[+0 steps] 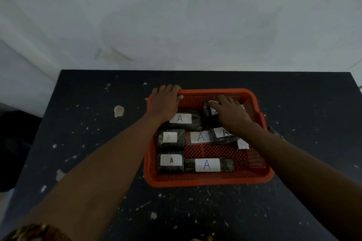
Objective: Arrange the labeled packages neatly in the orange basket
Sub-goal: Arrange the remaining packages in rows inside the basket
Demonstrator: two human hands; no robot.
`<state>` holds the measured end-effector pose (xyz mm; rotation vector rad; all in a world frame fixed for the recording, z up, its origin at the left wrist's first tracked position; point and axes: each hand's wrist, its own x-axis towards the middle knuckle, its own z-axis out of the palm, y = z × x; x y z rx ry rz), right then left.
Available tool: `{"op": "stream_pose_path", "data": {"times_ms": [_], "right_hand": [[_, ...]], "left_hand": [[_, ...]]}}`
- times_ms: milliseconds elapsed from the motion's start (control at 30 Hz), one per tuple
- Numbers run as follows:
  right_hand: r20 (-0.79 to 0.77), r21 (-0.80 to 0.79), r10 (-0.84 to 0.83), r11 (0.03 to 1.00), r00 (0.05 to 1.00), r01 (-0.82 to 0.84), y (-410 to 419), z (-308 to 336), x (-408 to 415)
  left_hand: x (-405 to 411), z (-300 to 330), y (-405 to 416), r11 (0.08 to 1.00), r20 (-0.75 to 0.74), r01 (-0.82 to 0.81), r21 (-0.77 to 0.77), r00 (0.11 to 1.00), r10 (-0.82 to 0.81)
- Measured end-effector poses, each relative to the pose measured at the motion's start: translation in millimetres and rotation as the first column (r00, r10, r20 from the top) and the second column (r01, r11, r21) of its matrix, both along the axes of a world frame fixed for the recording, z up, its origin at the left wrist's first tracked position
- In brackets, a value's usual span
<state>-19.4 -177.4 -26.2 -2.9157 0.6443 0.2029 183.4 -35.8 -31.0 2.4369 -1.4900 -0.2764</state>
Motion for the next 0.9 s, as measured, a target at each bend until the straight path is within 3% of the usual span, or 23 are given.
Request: {"op": "stream_pose_path", "data": {"times_ms": [133,267,367,433,633,900], "right_hand": [[0.004,-0.017,0.01,1.0,1.0,-0.01,0.2,-2.7,-3.2],[-0.017,0.137,0.018,0.99,1.0,-0.015,-6.2,5.3,-7.0],[0.133,0.227,-0.039,0.974,0.99,0.007,-4.4,19.1,-20.9],[0.157,0.211,-0.004,0.977,0.988,-0.03,3.9,27.7,-34.0],[-0.045,0.146,0.123,0.983,0.991,-0.115,33.0,12.4,-53.7],[0.084,0.127,-0.001,0.992,0.996,-0.009,43.2,-2.4,-42.6]], "left_hand": [[0.6,0.6,1.1,1.0,-0.002,0.008,-0.011,1.0,-0.008],[0.0,2.0,1.0,1.0,-0.015,0.01,-0.002,1.0,-0.01],[-1.1,2.3,0.7,1.0,-0.013,0.002,-0.009,1.0,-0.002],[-1.6,1.7,0.6,1.0,-0.003,0.0,-0.016,1.0,0.0],[-3.9,-1.1,0.3,0.999,0.023,-0.015,-0.033,1.0,0.016],[-4.9,2.3,1.6,1.0,0.012,-0.011,-0.019,1.0,0.012]]}}
